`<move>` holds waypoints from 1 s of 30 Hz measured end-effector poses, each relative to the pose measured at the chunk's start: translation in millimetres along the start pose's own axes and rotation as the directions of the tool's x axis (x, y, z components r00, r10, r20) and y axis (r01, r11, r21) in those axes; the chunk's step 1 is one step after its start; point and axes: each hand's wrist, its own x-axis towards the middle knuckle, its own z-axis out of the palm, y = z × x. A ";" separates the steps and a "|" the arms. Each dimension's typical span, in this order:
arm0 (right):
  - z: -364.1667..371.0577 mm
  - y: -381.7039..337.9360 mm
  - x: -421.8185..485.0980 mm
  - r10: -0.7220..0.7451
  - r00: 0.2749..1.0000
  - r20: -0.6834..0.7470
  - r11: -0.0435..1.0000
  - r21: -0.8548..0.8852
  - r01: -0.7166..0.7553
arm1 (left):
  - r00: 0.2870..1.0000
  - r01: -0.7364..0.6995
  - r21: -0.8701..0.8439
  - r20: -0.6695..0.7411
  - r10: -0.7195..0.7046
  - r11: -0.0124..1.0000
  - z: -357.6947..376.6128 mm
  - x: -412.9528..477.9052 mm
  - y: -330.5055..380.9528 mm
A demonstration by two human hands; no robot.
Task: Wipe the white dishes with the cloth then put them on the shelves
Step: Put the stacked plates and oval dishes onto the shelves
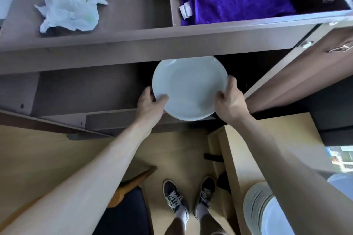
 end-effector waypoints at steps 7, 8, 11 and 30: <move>2.7 8.2 43.6 0.026 1.000 0.014 0.999 0.030 -0.027 | 0.971 0.049 -0.155 0.240 -0.011 0.987 2.4 20.8 3.2; 2.6 8.9 47.9 0.023 1.000 0.004 0.999 0.022 -0.023 | 0.965 0.037 -0.152 0.261 0.004 0.988 2.8 24.0 4.7; 1.9 8.0 60.4 0.048 0.999 -0.022 0.999 0.001 -0.048 | 0.952 0.021 -0.136 0.305 0.022 0.990 7.1 37.1 11.3; 14.5 6.0 114.8 0.166 0.968 -0.187 0.985 0.083 -0.153 | 0.979 -0.141 0.270 0.181 0.094 0.952 41.7 103.8 16.9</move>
